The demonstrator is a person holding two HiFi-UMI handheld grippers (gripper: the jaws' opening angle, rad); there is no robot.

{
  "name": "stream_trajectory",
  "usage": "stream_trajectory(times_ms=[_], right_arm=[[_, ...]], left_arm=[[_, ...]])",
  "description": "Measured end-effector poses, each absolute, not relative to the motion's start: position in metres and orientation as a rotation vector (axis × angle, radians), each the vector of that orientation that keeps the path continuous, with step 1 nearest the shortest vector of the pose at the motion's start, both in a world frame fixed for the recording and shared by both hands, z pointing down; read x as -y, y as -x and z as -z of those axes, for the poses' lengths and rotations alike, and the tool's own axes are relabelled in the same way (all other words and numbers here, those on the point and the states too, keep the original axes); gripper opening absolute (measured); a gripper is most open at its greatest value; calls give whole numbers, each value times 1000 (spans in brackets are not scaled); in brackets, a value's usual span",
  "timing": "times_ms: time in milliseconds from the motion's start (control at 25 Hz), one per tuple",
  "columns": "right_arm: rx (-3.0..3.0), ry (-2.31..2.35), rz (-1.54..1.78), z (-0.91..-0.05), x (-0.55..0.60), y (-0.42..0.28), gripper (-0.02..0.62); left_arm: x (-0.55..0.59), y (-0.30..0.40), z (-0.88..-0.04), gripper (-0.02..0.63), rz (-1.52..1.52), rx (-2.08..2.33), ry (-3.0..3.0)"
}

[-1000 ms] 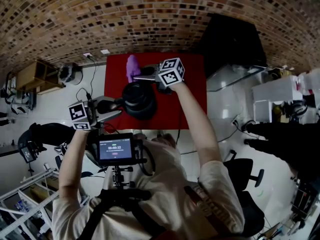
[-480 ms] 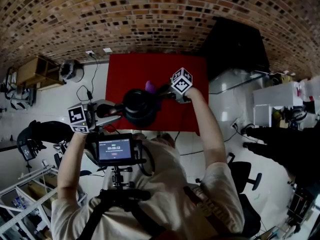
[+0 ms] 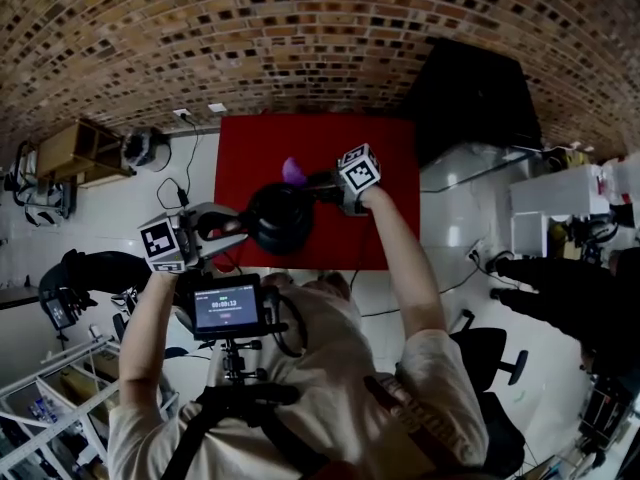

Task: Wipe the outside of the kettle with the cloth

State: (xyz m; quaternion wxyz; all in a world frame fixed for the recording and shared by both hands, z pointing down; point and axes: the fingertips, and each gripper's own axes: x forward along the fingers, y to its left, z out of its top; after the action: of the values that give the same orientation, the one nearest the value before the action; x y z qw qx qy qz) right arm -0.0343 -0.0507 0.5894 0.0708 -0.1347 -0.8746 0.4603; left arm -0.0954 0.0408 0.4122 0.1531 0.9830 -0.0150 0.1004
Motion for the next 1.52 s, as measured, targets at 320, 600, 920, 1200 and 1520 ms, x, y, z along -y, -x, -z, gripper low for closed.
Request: stream_trajectory(times_ms=[320,600,920,1200,1520], right_arm=[[2598,180,-1305,-634,60,7,89],[2950,559,-1403,-492,79,14,89],[2601,387,-1322,-623,3,25,89],[2824,176,-1305,-557,81,19,89],[2613,860,-1641,-522,80,66,89]], left_arm=[[-29,102,-412,98,-308,89,-2844],[-30,102,-414,97,-303,74,-2885],[-25,134,-403,94,-249,139,-2839],[-29,122,-416,98,-357,127,-2884],[-42,87,-409,97,-276,-67,-2855]])
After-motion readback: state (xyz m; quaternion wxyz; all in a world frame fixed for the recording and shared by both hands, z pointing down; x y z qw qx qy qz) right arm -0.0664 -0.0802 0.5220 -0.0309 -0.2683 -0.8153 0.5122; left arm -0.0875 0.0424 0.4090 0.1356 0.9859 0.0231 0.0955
